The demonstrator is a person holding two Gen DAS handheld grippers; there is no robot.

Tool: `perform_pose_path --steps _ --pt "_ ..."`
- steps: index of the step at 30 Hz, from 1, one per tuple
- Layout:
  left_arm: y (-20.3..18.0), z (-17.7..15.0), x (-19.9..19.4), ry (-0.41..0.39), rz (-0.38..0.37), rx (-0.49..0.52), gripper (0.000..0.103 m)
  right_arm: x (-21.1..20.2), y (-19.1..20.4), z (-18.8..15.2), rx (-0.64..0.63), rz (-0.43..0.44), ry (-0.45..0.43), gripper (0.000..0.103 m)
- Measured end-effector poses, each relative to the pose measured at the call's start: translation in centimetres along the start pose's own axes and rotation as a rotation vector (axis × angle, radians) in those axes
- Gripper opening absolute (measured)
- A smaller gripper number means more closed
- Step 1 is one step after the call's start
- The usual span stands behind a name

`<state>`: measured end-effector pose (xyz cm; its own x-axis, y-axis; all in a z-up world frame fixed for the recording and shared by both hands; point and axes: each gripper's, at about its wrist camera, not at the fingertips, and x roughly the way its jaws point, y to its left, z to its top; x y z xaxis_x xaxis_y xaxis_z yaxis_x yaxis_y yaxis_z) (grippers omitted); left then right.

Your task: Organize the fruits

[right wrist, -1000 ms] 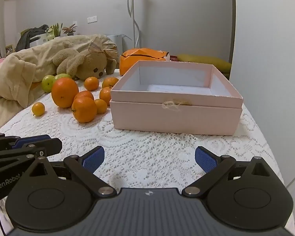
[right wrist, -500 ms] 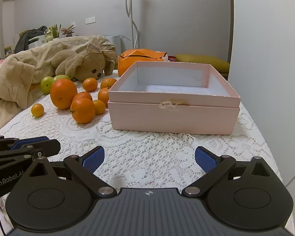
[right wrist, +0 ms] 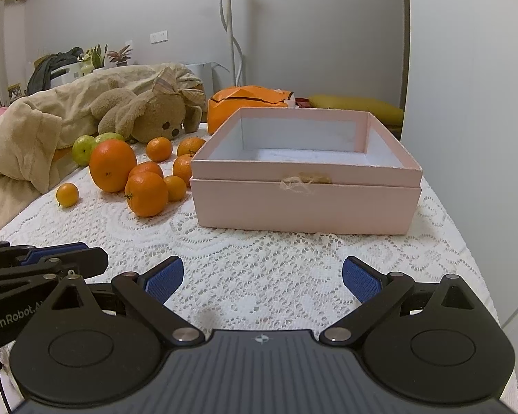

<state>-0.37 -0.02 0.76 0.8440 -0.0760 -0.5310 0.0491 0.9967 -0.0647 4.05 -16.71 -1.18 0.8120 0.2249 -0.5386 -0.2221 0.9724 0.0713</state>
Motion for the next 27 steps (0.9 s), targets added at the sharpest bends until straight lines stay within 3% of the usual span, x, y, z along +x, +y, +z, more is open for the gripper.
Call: perform_pose_path --steps 27 --pt "0.22 -0.26 0.01 0.012 -0.009 -0.01 0.019 -0.09 0.0 -0.11 -0.004 0.004 -0.007 0.099"
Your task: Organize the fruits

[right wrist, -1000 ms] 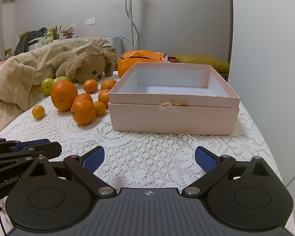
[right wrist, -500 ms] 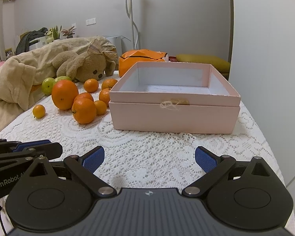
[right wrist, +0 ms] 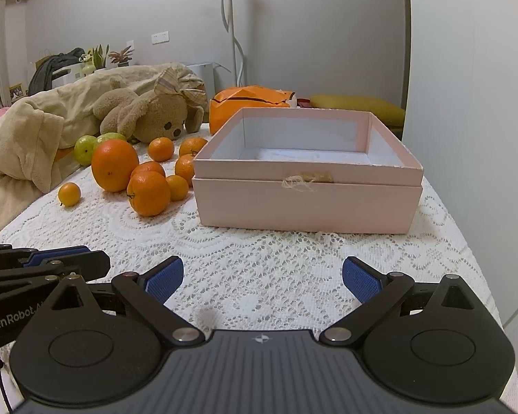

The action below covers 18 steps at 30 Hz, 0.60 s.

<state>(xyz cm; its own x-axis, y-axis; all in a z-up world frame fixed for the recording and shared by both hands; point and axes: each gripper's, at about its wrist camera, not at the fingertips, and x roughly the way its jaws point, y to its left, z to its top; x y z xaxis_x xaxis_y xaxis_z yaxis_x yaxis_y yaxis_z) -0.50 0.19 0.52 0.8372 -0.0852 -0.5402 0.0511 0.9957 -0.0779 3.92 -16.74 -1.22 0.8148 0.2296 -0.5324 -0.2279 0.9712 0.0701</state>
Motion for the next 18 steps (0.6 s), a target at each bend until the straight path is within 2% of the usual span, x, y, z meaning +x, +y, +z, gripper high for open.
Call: perform_pose_path --steps 18 --pt "0.0 0.04 -0.13 0.001 0.0 -0.006 0.019 -0.03 0.13 0.09 -0.003 0.004 -0.001 0.099"
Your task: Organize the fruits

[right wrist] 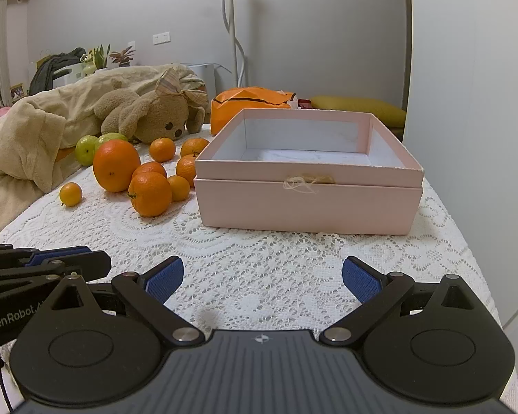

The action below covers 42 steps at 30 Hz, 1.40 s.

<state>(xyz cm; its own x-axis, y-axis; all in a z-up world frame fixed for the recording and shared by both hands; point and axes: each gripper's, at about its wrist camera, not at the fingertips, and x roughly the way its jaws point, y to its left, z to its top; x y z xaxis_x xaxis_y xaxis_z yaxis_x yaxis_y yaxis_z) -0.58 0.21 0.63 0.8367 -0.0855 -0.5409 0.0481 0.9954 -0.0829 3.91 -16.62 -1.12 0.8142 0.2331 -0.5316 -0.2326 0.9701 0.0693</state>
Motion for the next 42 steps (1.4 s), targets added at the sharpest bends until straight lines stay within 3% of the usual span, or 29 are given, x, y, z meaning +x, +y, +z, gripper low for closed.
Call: perform_pose_path --steps 11,16,19,21,23,26,29,32,34,37,39,42 --pt "1.2 0.5 0.8 0.035 0.025 -0.029 0.019 0.1 0.0 0.0 0.003 0.008 0.008 0.099" --pt "5.9 1.7 1.3 0.033 0.152 -0.171 0.019 1.4 -0.1 0.9 0.042 0.098 0.039 0.099" --pt "10.5 2.4 1.4 0.004 0.155 -0.311 0.019 2.8 0.6 1.9 0.044 0.165 0.068 0.099" --pt "13.1 2.9 1.5 -0.042 0.155 -0.344 0.019 4.0 1.4 2.6 0.051 0.213 0.096 0.099" --pt "14.3 3.6 1.7 -0.084 0.224 -0.273 0.019 5.2 2.2 3.2 0.056 0.269 0.124 0.099" --pt "14.0 4.7 2.5 -0.049 0.279 -0.077 0.022 6.5 3.3 3.7 0.046 0.331 0.149 0.099" --pt "14.4 5.6 3.6 0.054 0.372 -0.095 0.022 7.7 3.8 3.8 0.039 0.35 0.195 0.099" --pt "15.8 6.1 4.3 0.096 0.219 -0.096 0.022 8.1 4.3 3.9 0.009 0.333 0.196 0.099" --pt "17.2 6.4 4.9 0.138 0.088 -0.171 0.022 8.4 4.8 3.9 -0.026 0.318 0.208 0.1" --pt "18.2 6.1 5.4 0.155 -0.036 -0.253 0.022 8.3 5.1 3.7 -0.086 0.314 0.221 0.101" --pt "18.3 5.8 5.4 0.138 -0.03 -0.277 0.023 8.4 5.2 3.7 -0.11 0.321 0.226 0.102" --pt "17.5 5.7 5.0 0.12 0.004 -0.189 0.023 8.3 4.8 3.6 -0.104 0.339 0.219 0.102"
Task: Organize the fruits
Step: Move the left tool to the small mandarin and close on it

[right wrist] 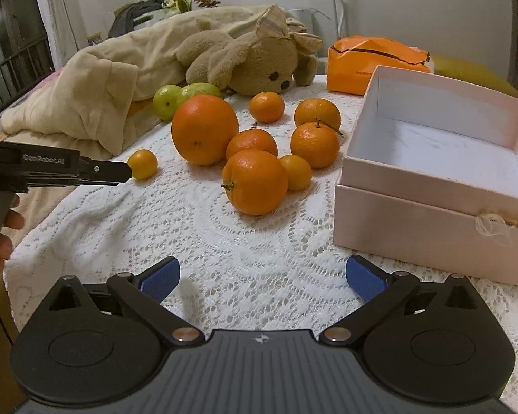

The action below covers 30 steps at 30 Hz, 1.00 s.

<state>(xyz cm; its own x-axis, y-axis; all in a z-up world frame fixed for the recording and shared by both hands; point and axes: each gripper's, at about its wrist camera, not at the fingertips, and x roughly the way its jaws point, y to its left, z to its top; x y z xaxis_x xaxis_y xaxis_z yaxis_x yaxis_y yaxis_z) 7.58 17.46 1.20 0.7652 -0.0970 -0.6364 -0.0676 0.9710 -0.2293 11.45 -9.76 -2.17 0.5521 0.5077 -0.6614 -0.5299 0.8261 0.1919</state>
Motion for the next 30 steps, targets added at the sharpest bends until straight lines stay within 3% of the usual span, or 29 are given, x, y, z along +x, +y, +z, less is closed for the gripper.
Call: perform_pose_path --steps 8,12,17,22,24,30 --pt "0.3 0.5 -1.1 -0.01 -0.018 0.049 0.023 0.0 0.3 -0.3 0.009 -0.022 -0.034 0.102" --pt "-0.6 1.1 -0.2 0.013 -0.068 0.065 0.027 -0.2 0.5 -0.6 0.01 -0.038 -0.053 0.102" --pt "-1.8 2.0 0.9 -0.003 0.107 0.161 0.027 -0.6 -0.1 -0.7 0.021 -0.013 -0.062 0.102" --pt "-2.1 2.3 2.7 0.072 0.08 0.194 0.034 -0.6 0.3 -1.3 -0.033 -0.029 -0.068 0.102" --pt "-2.6 2.2 3.3 0.084 0.111 0.217 0.039 -0.5 0.7 -1.4 -0.056 -0.046 -0.068 0.102" --pt "-2.2 2.4 4.3 0.089 0.118 0.196 0.039 -0.3 1.2 -1.4 -0.083 -0.07 -0.06 0.102"
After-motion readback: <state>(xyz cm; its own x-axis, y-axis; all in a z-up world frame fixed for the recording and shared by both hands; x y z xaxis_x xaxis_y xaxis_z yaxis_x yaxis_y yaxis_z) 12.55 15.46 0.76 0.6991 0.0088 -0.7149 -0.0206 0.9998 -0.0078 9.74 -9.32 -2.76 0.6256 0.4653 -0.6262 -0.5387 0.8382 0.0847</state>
